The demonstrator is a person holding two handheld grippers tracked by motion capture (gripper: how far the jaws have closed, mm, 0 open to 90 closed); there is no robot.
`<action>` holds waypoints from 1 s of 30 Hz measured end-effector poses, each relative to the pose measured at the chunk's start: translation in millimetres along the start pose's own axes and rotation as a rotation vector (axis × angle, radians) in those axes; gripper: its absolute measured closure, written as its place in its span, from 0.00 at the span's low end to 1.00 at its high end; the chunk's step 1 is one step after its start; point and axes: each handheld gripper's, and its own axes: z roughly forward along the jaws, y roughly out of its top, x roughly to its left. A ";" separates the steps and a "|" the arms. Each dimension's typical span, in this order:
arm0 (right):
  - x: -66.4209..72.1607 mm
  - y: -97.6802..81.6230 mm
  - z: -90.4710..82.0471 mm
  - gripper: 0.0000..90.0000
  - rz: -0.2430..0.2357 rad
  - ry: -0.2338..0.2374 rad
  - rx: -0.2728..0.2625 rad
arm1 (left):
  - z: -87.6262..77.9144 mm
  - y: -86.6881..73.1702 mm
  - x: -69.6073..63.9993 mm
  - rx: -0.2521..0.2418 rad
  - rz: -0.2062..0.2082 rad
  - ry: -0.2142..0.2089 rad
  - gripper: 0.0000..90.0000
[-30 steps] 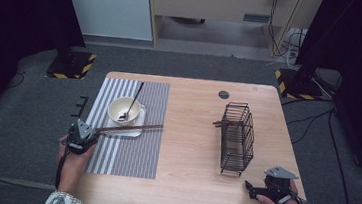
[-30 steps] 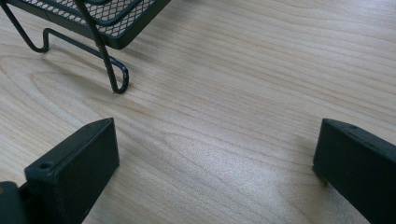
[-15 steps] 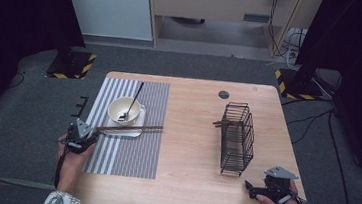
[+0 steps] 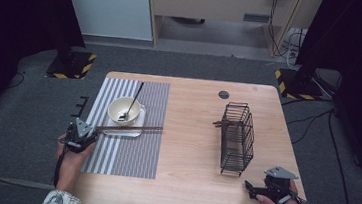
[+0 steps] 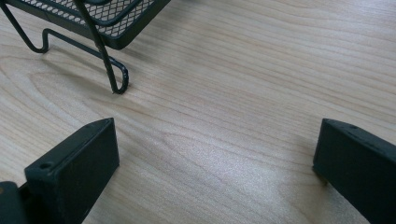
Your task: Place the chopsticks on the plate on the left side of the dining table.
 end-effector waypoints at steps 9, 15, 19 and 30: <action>0.0 0.0 0.0 0.00 0.000 0.000 0.000 | 2.6 1.2 1.9 0.003 0.002 0.003 0.67; 0.0 0.0 0.0 0.00 0.000 -0.001 0.000 | 3.5 1.2 2.4 0.004 -0.001 0.008 0.66; 0.1 0.0 0.0 0.00 0.000 0.000 0.000 | 4.5 1.7 2.4 -0.001 0.002 0.004 0.66; 0.1 0.0 0.0 0.00 0.000 -0.001 0.000 | 7.5 3.0 4.1 0.002 0.000 0.009 0.63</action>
